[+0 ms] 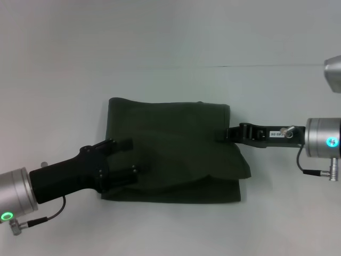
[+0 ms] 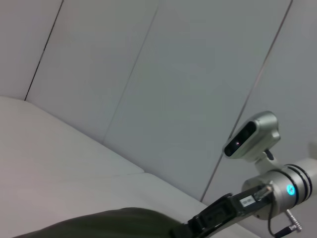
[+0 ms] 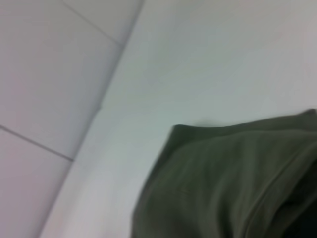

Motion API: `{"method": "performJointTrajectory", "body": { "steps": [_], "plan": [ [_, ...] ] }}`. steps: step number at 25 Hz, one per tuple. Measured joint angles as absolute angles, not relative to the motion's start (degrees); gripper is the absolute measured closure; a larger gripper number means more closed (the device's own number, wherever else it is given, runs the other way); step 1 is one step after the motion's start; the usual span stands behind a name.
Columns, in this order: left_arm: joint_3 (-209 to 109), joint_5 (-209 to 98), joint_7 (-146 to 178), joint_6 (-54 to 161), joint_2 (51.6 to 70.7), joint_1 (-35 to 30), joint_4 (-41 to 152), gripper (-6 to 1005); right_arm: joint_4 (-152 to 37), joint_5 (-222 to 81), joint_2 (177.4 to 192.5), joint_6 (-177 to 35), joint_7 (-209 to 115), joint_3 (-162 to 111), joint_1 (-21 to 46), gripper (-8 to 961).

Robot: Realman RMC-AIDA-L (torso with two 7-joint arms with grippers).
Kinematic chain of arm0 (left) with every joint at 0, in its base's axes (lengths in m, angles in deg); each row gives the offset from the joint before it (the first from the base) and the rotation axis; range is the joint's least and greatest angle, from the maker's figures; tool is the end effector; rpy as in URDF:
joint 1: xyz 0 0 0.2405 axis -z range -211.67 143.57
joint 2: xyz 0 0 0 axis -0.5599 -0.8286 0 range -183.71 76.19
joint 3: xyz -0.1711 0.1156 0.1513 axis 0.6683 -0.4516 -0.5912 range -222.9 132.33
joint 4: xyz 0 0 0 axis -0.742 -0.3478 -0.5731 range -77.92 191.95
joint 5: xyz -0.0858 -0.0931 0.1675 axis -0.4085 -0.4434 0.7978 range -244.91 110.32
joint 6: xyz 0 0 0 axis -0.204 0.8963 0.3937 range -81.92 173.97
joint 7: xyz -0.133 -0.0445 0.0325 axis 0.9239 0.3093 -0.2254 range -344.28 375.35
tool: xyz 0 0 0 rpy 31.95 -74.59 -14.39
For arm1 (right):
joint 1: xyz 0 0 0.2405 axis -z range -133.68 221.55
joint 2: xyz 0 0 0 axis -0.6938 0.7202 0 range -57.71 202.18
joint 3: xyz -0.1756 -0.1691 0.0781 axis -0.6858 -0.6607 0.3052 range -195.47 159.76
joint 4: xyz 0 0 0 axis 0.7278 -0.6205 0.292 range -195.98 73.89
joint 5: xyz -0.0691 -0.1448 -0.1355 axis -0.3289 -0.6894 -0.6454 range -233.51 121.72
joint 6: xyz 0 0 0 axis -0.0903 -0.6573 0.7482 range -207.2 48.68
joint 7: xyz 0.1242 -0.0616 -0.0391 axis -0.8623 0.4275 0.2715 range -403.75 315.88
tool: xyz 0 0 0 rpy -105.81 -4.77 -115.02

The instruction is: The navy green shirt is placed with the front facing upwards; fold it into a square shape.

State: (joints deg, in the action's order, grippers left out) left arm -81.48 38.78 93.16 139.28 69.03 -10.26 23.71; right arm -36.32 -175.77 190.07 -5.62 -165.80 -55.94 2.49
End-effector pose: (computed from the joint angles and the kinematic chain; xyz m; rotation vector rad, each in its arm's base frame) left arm -0.2706 0.2910 -0.0173 -2.5580 -0.8162 -1.0364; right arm 0.2457 0.3776 -0.0347 -2.3690 1.6901 0.6746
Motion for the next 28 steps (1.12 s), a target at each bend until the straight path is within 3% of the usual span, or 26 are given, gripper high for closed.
{"method": "performJointTrajectory", "body": {
  "steps": [10,16,28],
  "plan": [
    [-81.4,37.99,95.4,139.28,68.87,-9.97,23.71,93,-34.93,-176.25,187.43,-0.51,-165.98,-55.78,5.08,922],
    [-81.41,37.98,96.51,139.28,68.96,-9.48,23.84,92,-34.93,-176.39,186.66,0.55,-165.74,-57.74,5.84,923],
    [-81.38,37.88,97.53,136.94,69.23,-9.18,23.89,91,-34.48,-175.45,186.52,-0.6,-164.11,-57.6,5.2,923]
  ]
}}
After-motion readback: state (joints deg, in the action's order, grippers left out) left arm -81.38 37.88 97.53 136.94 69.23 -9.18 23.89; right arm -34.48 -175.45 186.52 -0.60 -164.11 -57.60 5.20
